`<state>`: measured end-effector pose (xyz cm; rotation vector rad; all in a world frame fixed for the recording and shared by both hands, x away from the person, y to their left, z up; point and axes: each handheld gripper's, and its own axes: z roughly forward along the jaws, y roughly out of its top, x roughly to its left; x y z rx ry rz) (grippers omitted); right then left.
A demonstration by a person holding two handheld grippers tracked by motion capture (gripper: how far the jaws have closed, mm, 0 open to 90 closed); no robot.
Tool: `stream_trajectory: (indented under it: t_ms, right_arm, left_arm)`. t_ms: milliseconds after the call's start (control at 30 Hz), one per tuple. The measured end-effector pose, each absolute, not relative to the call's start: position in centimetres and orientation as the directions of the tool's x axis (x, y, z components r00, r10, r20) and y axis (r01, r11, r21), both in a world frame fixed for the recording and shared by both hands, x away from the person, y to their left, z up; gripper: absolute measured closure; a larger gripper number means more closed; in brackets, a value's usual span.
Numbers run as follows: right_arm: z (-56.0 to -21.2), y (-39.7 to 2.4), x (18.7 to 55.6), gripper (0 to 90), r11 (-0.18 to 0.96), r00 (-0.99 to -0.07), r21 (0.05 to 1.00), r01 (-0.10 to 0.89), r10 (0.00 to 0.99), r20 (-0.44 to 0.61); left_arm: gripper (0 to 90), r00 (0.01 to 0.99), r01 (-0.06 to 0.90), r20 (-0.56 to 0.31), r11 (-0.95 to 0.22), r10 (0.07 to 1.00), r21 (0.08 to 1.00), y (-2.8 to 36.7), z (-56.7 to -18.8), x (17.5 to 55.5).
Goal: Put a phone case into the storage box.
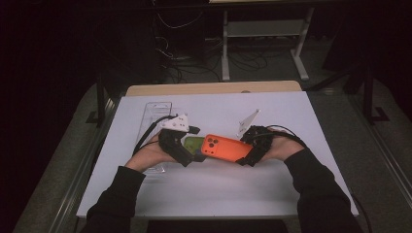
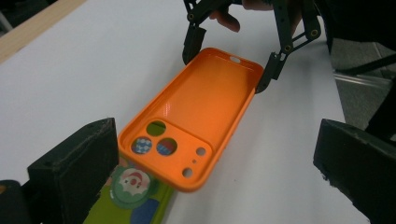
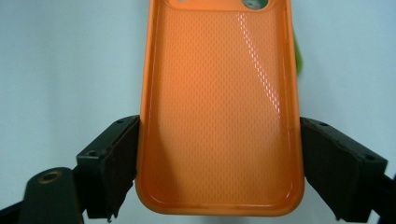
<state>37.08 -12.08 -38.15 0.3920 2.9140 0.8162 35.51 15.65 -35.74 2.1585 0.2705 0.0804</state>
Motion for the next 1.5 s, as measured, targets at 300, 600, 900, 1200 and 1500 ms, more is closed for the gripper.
stream_trajectory:
  t_ms: [300,600,900,1200,1500]
  right_arm:
    - [-37.6,-10.8,35.8,15.0,0.832,-0.983,0.533,0.151,0.182,-0.005]
    - [-37.2,-9.7,34.5,15.0,0.845,-0.994,0.529,0.085,0.11,-0.016]
    - [-37.2,-9.2,34.0,15.0,0.845,-0.997,0.532,0.05,0.069,-0.016]
    - [-36.7,-9.1,33.6,15.0,0.842,-0.998,0.536,0.054,0.065,-0.001]
    - [-36.6,-9.2,33.5,15.0,0.841,-0.998,0.538,0.053,0.063,0.0]
  left_arm:
    - [0.0,0.983,0.14,-0.037,-0.601,0.18,0.787,14.8,-36.5,34.9]
    - [0.0,0.994,0.095,-0.035,-0.68,0.102,0.727,13.9,-37.2,34.2]
    - [0.0,0.997,0.056,-0.005,-0.732,0.071,0.679,13.3,-38.0,34.0]
    - [6.9,0.999,0.045,-0.012,-0.763,0.048,0.644,12.9,-38.4,33.7]
    - [11.3,0.999,0.032,-0.01,-0.766,0.034,0.642,12.9,-38.4,33.8]
